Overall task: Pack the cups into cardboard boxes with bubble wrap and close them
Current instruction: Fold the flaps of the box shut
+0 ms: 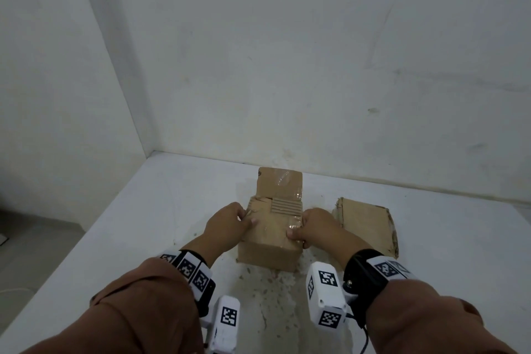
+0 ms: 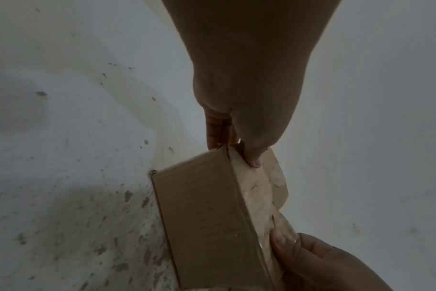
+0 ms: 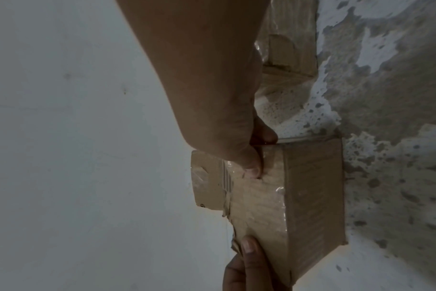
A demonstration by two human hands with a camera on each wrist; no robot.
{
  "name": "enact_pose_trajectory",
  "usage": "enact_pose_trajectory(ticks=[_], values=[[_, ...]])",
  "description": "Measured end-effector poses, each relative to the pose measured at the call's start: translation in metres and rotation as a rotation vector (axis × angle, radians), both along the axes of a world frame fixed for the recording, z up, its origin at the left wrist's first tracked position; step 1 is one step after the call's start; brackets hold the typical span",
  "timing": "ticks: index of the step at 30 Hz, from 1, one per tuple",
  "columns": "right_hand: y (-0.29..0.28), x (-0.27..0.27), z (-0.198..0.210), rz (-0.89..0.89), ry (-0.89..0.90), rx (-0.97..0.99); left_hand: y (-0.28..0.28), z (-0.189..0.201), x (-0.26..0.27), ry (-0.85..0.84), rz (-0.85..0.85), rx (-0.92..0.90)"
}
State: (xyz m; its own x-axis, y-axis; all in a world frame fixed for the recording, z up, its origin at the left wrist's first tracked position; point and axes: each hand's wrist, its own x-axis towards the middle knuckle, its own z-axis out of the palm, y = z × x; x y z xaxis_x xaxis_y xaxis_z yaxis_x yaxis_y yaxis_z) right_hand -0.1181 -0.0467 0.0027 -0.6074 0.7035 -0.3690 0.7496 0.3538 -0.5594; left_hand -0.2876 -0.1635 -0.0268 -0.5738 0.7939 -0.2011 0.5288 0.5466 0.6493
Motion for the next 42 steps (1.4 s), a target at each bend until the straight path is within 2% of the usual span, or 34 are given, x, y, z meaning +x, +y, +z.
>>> enact_pose_trajectory(ticks=[5,7,9,11,13,16,19,23,25,28,29,35,39,42], values=[[0.006,-0.005,0.010,-0.002,-0.056,-0.179,0.012,0.005,-0.004,-0.211,0.055,0.019],[0.014,-0.008,0.013,0.006,-0.074,-0.103,0.015,0.005,-0.006,-0.312,0.084,0.019],[0.026,-0.013,0.010,-0.117,0.045,0.041,0.017,0.002,-0.010,-0.372,0.107,0.032],[0.037,-0.023,0.007,-0.278,0.252,0.079,0.018,0.000,-0.013,-0.440,0.137,0.053],[0.044,-0.034,0.009,-0.303,0.342,0.088,0.018,-0.001,-0.015,-0.511,0.160,0.071],[0.052,-0.049,0.018,-0.245,0.338,0.067,0.018,0.000,-0.017,-0.577,0.170,0.080],[0.056,-0.057,0.021,-0.167,0.288,0.053,0.018,0.000,-0.017,-0.598,0.174,0.087],[0.055,-0.055,0.017,-0.107,0.105,0.281,0.018,-0.002,-0.017,-0.615,0.171,0.106],[0.056,-0.052,0.014,-0.103,0.037,0.291,0.019,-0.002,-0.016,-0.611,0.174,0.107],[0.058,-0.052,0.014,-0.123,0.129,0.100,0.019,-0.002,-0.014,-0.565,0.179,0.092],[0.058,-0.052,0.014,-0.130,0.172,0.093,0.019,-0.002,-0.014,-0.545,0.180,0.084],[0.045,-0.039,0.019,-0.018,0.262,0.264,0.018,0.002,-0.012,-0.488,0.184,0.074],[0.033,-0.023,0.021,0.106,0.219,0.285,0.017,0.004,-0.011,-0.467,0.175,0.067],[0.017,-0.014,0.013,0.209,0.153,0.409,0.017,0.005,-0.010,-0.470,0.168,0.069]])
